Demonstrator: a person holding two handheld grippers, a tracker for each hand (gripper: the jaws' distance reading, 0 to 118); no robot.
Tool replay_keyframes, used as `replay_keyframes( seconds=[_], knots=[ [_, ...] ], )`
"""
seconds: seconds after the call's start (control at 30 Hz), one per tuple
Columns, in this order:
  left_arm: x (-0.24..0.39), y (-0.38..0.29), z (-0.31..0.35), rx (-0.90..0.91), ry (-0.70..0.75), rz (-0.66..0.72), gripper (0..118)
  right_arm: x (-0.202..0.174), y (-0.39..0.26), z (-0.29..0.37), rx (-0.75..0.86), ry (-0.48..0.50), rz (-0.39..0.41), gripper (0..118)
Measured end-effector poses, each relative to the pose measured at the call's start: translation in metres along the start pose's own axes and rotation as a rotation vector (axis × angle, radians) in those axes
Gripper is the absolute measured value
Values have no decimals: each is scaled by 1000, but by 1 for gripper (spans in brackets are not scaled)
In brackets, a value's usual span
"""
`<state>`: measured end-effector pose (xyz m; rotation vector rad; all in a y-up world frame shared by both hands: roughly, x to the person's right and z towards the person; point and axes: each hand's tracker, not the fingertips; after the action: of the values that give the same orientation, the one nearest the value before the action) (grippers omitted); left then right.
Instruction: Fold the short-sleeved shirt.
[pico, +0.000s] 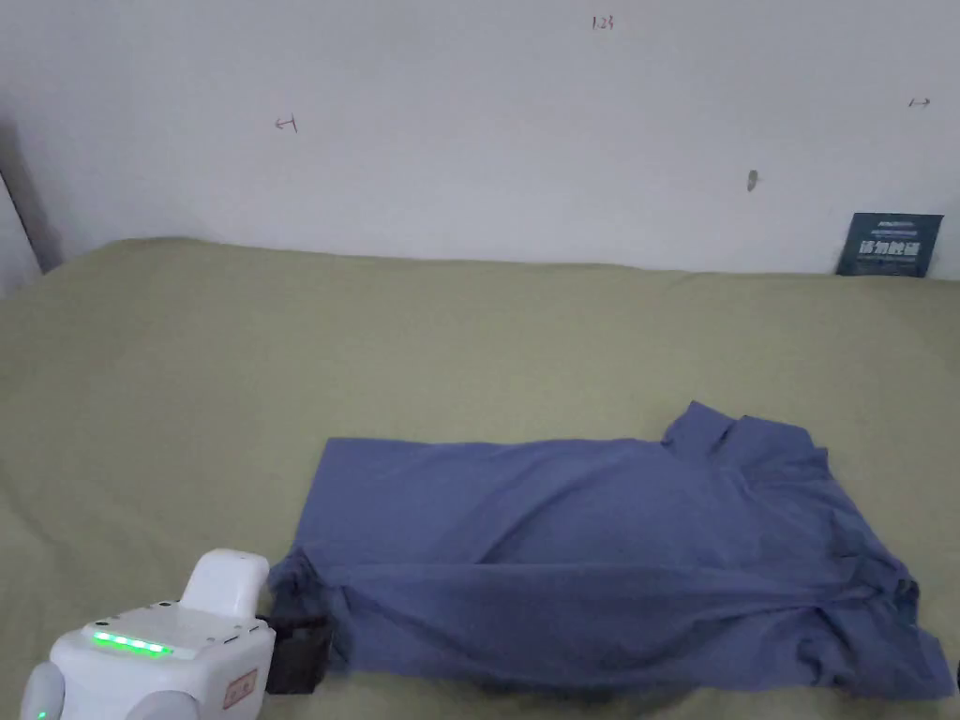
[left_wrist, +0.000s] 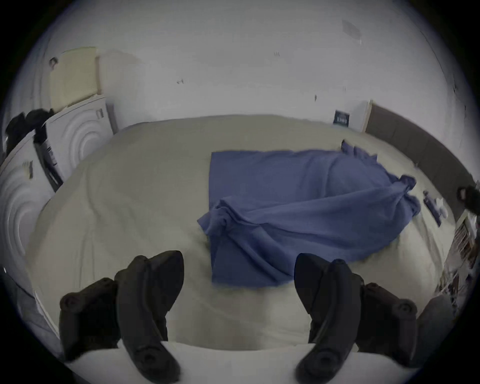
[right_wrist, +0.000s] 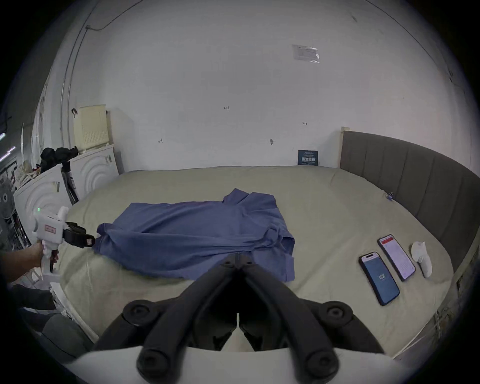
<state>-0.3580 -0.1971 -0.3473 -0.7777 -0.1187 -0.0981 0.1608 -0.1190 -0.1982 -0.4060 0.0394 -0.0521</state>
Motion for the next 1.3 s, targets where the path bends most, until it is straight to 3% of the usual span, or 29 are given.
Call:
replay_keyframes(
  seconds=[0.13, 0.17, 0.2, 0.23, 0.37, 0.4, 0.47, 0.5, 0.57, 0.73, 0.77, 0.83, 0.87, 0.97, 1.17, 1.3],
  knots=[
    [-2, 0, -29, -113, -11, 29, 86, 4, 1, -7, -8, -9, 4, 0],
    [-1, -3, -28, -142, -10, 52, 71, 6, 2, -10, -13, -15, -4, 0],
    [-3, -5, -27, -131, -4, 78, 31, 9, 1, -13, -21, -23, -15, 0],
    [-6, -8, -22, -90, -41, 127, 10, 12, 2, -16, -31, -26, -23, 0],
    [-3, -12, -8, -57, -56, 161, 10, 33, 1, -48, -130, -85, -33, 3],
    [-4, -13, -9, -58, -63, 172, 10, 40, -1, -61, -159, -100, -36, 24],
    [-7, -14, -10, -59, -79, 214, 10, 57, -8, -87, -223, -107, -51, 92],
    [-8, -14, -10, -60, -86, 238, 10, 65, -13, -103, -296, -115, -66, 104],
    [-6, -14, -7, -60, -92, 244, 10, 74, -20, -127, -413, -85, -78, 96],
    [-2, -14, -5, -66, -94, 247, 10, 75, -28, -165, -407, -66, -53, 94],
    [-1, -14, -5, -68, -95, 253, 10, 75, -29, -173, -430, -76, -53, 84],
    [-3, -13, -6, -73, -100, 262, 10, 73, -29, -181, -481, -92, -39, 9],
    [-3, -13, -6, -75, -102, 267, 10, 72, -29, -181, -481, -71, -36, 4],
    [-6, -12, -5, -79, -111, 277, 10, 64, -28, -169, -413, -74, -6, 4],
    [-10, -8, 0, -74, -126, 280, 10, 73, -25, -151, -403, -42, -108, 4],
    [-20, -5, 13, -44, -169, 330, 10, 76, -15, -131, -359, -11, -125, 4]
  ],
)
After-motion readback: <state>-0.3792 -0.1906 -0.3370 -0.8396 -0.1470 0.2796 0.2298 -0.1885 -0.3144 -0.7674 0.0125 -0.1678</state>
